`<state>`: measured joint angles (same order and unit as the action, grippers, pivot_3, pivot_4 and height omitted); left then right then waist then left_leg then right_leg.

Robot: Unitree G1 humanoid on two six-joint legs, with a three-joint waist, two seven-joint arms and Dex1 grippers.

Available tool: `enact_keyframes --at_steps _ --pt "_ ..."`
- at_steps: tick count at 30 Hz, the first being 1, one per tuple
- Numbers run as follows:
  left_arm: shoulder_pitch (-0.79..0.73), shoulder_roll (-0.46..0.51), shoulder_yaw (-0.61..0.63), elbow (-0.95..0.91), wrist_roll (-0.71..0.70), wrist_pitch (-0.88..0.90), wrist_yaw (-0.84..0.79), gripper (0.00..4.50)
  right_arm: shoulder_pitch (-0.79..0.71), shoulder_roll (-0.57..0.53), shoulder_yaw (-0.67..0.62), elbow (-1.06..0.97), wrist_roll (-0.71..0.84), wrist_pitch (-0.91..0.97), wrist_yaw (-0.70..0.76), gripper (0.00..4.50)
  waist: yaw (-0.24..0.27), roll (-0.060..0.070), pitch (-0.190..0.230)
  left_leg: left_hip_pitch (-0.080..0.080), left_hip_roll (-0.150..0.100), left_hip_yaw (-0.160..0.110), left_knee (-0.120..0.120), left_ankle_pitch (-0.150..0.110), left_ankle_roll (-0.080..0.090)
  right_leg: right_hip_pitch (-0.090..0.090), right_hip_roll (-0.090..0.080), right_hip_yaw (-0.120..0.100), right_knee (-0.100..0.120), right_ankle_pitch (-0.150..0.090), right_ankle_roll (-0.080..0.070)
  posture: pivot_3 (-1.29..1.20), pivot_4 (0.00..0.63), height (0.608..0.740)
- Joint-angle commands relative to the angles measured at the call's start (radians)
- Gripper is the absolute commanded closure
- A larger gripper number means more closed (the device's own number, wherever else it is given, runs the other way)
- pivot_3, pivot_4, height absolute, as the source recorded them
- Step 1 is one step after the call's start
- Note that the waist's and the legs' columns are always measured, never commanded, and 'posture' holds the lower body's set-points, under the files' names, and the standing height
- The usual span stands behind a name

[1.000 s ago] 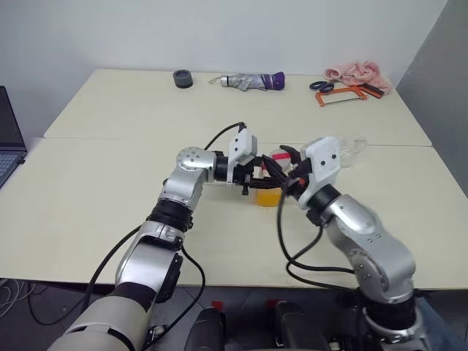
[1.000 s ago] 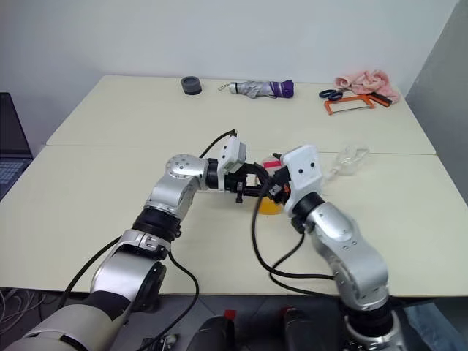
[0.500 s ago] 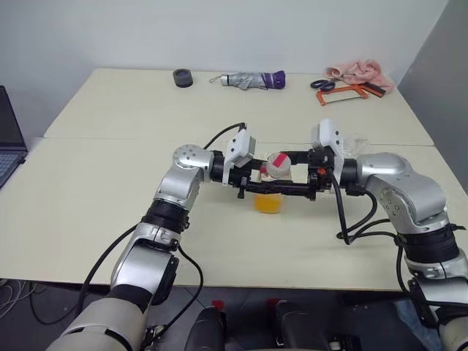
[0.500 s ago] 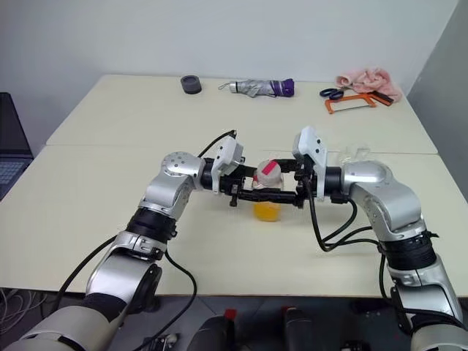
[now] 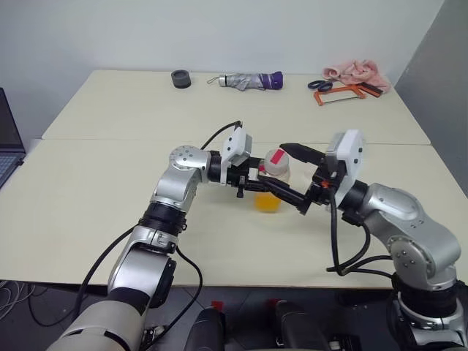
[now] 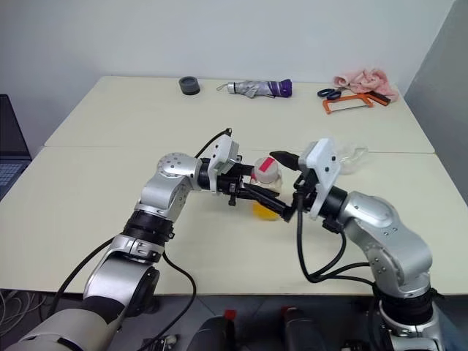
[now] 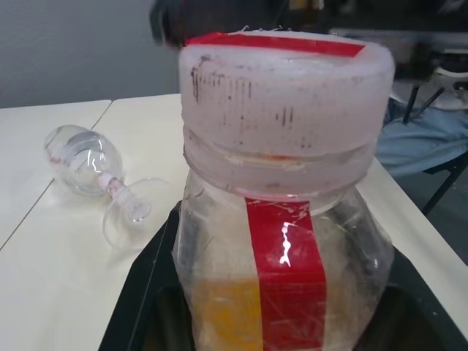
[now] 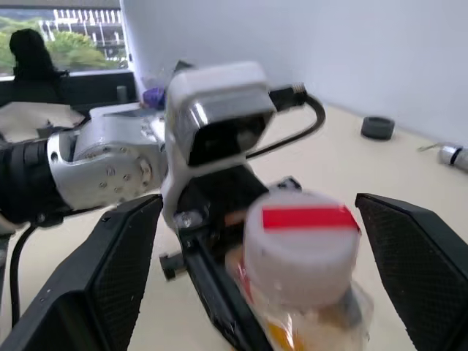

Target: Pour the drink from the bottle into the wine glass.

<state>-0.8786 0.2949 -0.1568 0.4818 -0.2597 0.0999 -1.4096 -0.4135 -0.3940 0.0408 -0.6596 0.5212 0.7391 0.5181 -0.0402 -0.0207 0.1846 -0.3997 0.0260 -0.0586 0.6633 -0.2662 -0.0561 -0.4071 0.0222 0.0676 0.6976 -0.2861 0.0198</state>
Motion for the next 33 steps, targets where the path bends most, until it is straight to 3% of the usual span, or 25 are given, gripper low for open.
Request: enact_keyframes --at_steps 1,8,20,33 --pt "-0.035 0.000 0.009 -0.013 -0.015 -0.018 -0.006 2.68 -0.024 0.007 0.031 -0.022 -0.046 -0.038 -0.042 0.00 0.001 0.000 0.000 0.000 0.000 0.000 0.000 0.000 0.000 0.000 0.000 0.000 0.000 0.000 0.000 0.00 0.150 0.740" --pt "-0.036 -0.004 0.006 -0.009 -0.013 -0.026 -0.008 2.68 -0.035 0.011 0.035 0.035 -0.124 -0.070 -0.096 0.00 0.004 0.000 0.000 0.000 0.000 0.000 0.000 0.000 0.000 0.000 0.000 0.000 -0.001 0.000 0.000 0.00 0.150 0.740" --pt "-0.027 0.002 0.004 -0.014 -0.010 -0.030 -0.006 2.68 0.003 0.006 -0.051 0.067 -0.109 -0.074 -0.126 0.00 0.004 0.000 0.000 0.000 0.000 0.000 0.000 0.000 0.000 0.000 0.000 0.000 0.000 0.000 0.000 0.00 0.150 0.740" --pt "-0.026 0.007 0.004 -0.013 -0.008 -0.029 -0.004 2.68 0.054 -0.030 -0.085 -0.005 0.019 -0.004 -0.100 0.00 0.005 0.000 0.000 0.000 0.000 0.000 0.000 0.000 0.000 0.000 0.000 0.000 0.000 0.000 0.000 0.00 0.150 0.740"
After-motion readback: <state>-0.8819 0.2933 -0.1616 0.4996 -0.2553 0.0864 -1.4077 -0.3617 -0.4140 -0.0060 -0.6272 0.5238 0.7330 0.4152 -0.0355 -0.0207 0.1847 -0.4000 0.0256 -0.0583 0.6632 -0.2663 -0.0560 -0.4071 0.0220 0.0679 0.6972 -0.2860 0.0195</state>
